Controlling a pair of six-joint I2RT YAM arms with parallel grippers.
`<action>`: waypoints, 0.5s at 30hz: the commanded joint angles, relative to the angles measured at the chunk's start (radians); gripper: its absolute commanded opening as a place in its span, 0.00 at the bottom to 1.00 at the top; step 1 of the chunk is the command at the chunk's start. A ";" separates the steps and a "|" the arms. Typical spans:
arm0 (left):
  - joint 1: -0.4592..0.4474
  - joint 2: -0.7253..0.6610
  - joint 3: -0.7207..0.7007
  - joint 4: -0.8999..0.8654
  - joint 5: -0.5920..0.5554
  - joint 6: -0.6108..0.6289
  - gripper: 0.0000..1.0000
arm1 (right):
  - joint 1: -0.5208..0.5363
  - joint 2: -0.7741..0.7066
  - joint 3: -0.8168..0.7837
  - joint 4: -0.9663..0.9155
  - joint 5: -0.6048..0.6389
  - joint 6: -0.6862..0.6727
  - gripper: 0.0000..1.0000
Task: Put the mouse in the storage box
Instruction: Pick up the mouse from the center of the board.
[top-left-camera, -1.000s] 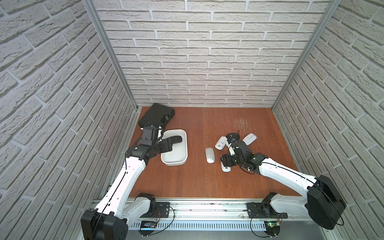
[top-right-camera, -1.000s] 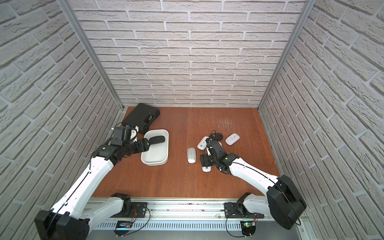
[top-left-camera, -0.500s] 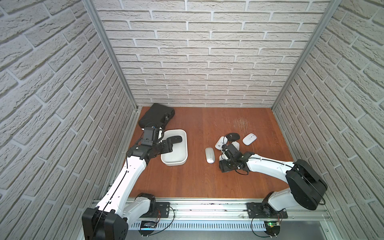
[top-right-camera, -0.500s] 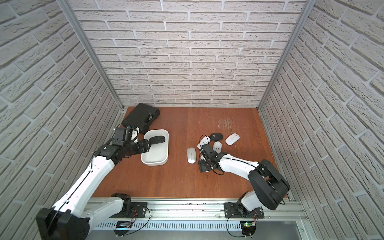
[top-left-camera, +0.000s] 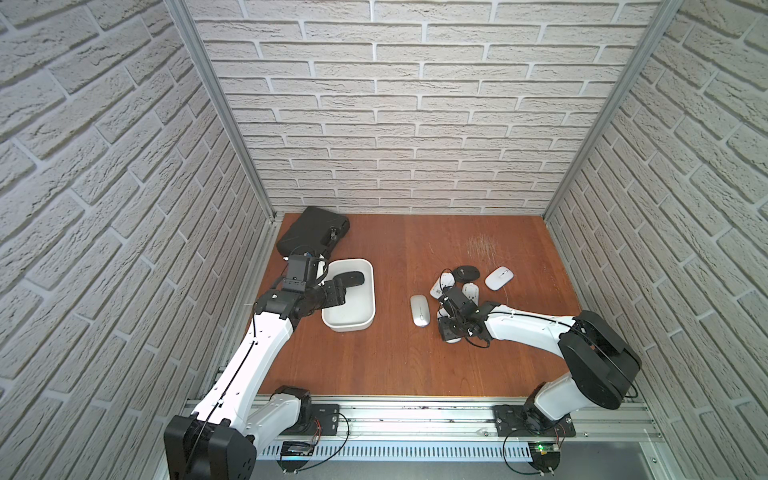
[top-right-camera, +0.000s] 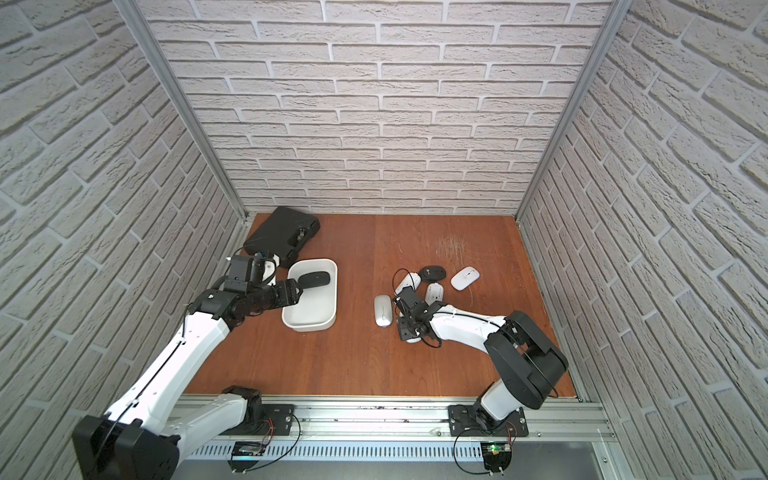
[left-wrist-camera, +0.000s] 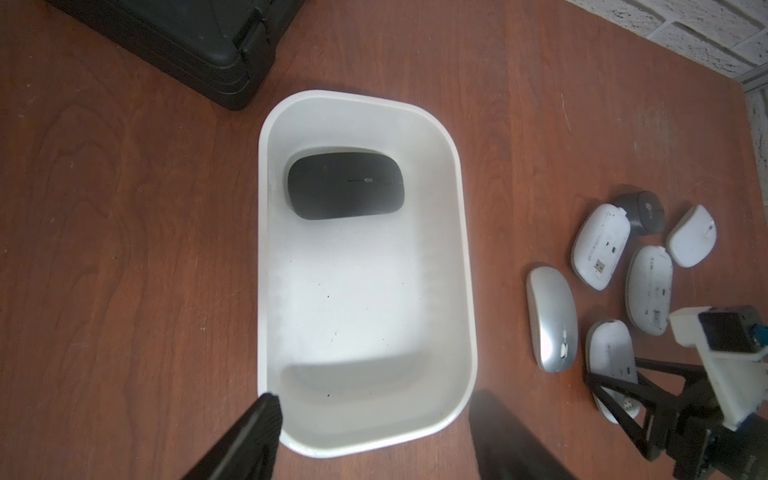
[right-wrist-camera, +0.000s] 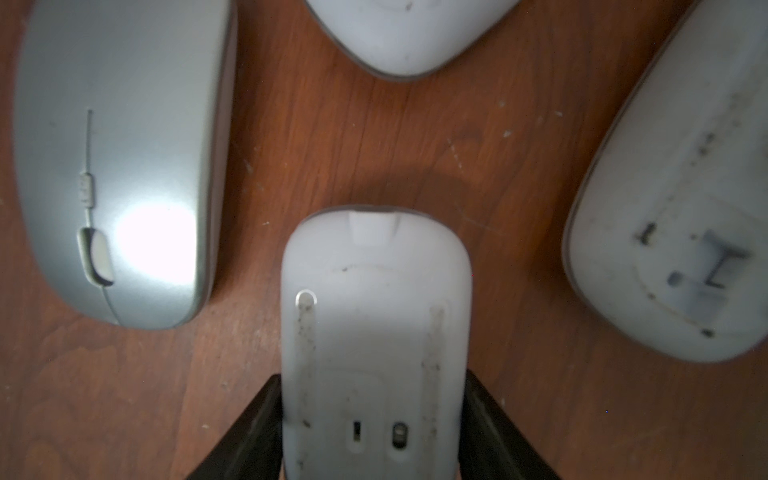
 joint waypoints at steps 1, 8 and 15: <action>-0.007 -0.002 -0.001 0.036 0.075 0.006 0.76 | 0.005 -0.059 -0.031 0.035 0.000 -0.025 0.50; -0.070 0.063 0.028 0.165 0.312 -0.003 0.75 | 0.006 -0.337 -0.115 0.283 -0.072 -0.256 0.45; -0.339 0.276 0.237 0.178 0.315 0.058 0.75 | 0.005 -0.567 -0.363 0.747 -0.278 -0.468 0.43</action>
